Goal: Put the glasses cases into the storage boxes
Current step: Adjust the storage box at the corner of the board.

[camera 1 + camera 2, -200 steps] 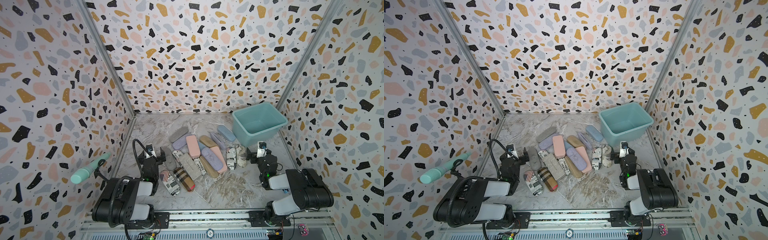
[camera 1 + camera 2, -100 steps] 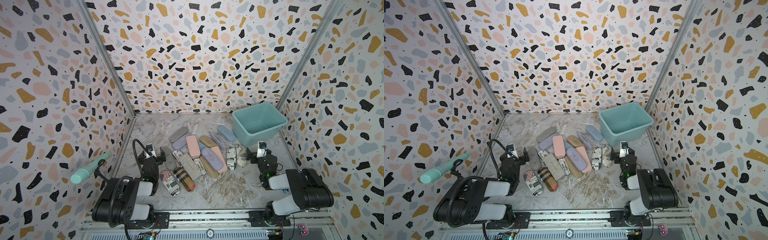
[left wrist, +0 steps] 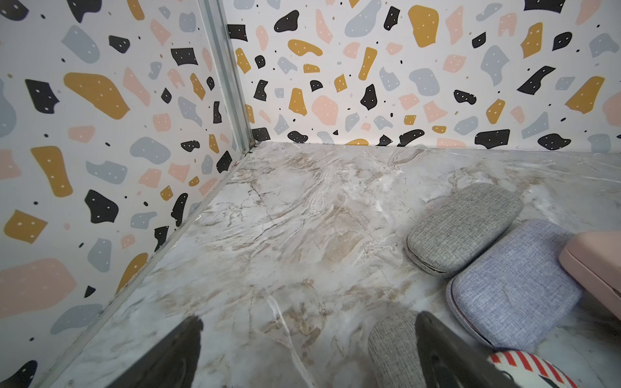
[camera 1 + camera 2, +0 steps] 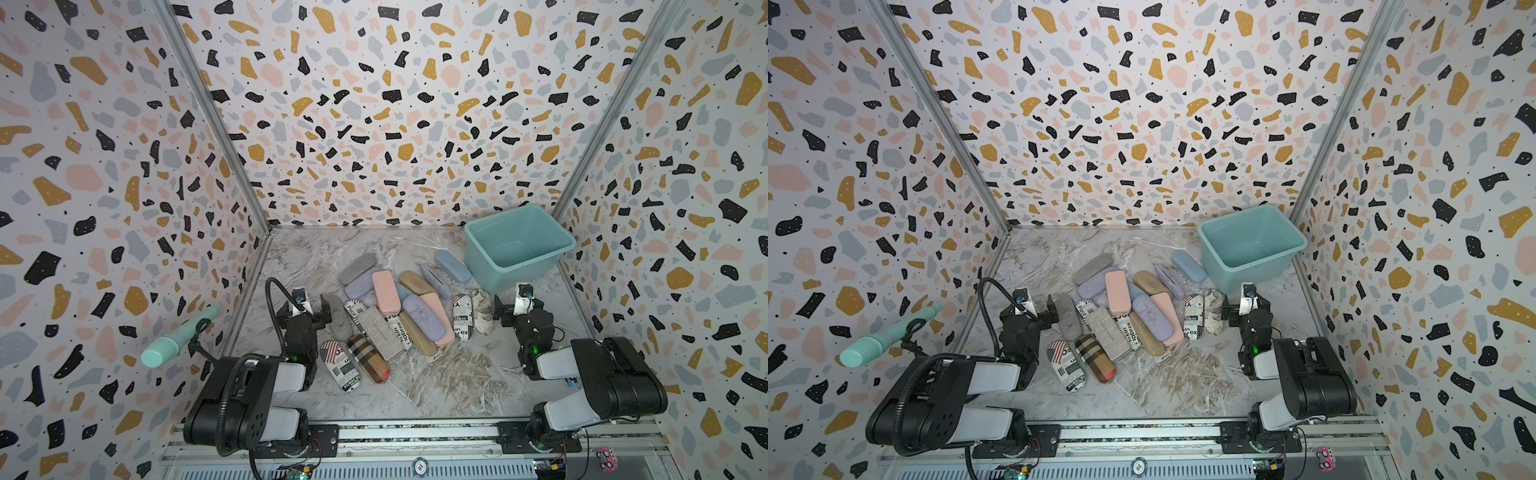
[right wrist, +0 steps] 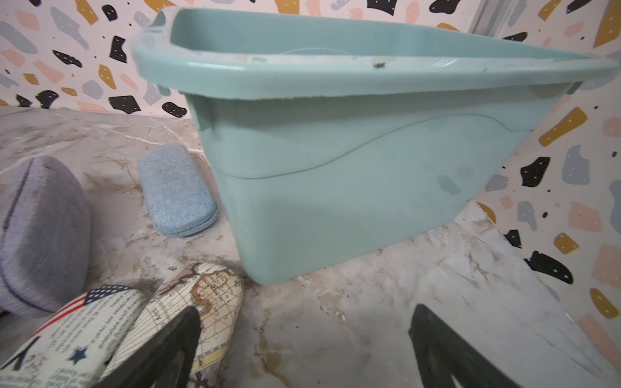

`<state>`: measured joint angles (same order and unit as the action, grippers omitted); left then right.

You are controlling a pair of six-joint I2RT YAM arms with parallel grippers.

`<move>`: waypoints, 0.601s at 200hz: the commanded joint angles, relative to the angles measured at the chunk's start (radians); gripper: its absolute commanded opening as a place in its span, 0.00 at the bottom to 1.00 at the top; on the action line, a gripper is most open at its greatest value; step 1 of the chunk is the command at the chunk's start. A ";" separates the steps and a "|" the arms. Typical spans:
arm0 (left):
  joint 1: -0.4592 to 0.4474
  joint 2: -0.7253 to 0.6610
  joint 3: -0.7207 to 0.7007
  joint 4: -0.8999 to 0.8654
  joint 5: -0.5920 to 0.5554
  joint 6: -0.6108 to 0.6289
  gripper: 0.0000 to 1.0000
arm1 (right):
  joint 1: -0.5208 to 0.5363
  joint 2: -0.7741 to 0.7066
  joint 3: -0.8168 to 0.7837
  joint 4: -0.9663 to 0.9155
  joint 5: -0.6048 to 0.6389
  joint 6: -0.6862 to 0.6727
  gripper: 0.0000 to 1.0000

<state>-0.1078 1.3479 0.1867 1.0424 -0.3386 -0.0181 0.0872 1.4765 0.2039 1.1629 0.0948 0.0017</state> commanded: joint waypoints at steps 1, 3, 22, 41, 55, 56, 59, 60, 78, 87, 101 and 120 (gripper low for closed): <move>-0.004 -0.108 0.131 -0.196 -0.005 0.007 0.99 | 0.011 -0.074 0.058 -0.086 0.087 0.018 0.99; -0.004 -0.117 0.137 -0.207 -0.004 0.007 1.00 | 0.013 -0.078 0.060 -0.092 0.090 0.017 0.99; -0.004 -0.201 0.154 -0.248 0.002 -0.017 1.00 | 0.048 -0.143 0.074 -0.156 0.141 -0.004 0.99; -0.004 -0.288 0.162 -0.283 -0.018 -0.095 0.99 | 0.084 -0.202 0.111 -0.252 0.171 -0.015 0.99; -0.004 -0.333 0.214 -0.389 -0.009 -0.160 1.00 | 0.095 -0.277 0.146 -0.360 0.176 0.035 0.99; -0.004 -0.335 0.221 -0.397 -0.007 -0.164 1.00 | 0.097 -0.283 0.149 -0.368 0.180 0.039 0.99; -0.004 -0.340 0.238 -0.423 0.003 -0.176 0.99 | 0.102 -0.300 0.158 -0.391 0.186 0.049 0.99; -0.004 -0.343 0.245 -0.431 0.007 -0.180 0.99 | 0.103 -0.305 0.162 -0.399 0.189 0.052 0.99; -0.004 -0.371 0.368 -0.602 0.042 -0.279 0.99 | 0.115 -0.372 0.249 -0.556 0.207 0.133 0.99; -0.004 -0.379 0.433 -0.686 0.044 -0.363 1.00 | 0.114 -0.394 0.330 -0.697 0.188 0.201 0.99; -0.004 -0.389 0.549 -0.826 0.062 -0.447 1.00 | 0.099 -0.403 0.428 -0.866 0.193 0.335 0.99; -0.004 -0.421 0.628 -0.915 0.045 -0.564 0.99 | 0.007 -0.416 0.496 -0.993 0.076 0.550 0.96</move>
<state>-0.1078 0.9791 0.7094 0.3229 -0.2958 -0.3592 0.1833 1.0924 0.6113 0.4595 0.2619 0.2653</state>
